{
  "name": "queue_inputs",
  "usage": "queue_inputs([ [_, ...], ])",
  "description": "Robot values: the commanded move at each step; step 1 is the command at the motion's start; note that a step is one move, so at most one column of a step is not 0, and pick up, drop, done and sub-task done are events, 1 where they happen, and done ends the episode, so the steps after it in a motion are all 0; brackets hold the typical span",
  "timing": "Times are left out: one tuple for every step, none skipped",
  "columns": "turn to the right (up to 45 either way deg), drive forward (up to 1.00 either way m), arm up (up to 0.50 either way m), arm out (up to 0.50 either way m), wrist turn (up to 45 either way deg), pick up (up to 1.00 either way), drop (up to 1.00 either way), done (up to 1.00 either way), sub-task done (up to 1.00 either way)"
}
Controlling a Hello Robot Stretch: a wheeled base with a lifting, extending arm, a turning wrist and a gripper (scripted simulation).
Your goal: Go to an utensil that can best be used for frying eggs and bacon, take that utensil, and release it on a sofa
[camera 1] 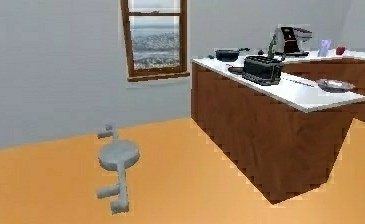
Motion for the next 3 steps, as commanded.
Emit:
queue_inputs([
  [-6.0,0.0,0.0,0.0,0.0,0.0,0.0,0.0,0.0],
  [0.0,0.6,0.0,0.0,0.0,0.0,0.0,0.0,0.0],
  [27.0,0.0,0.0,0.0,0.0,0.0,0.0,0.0,0.0],
])
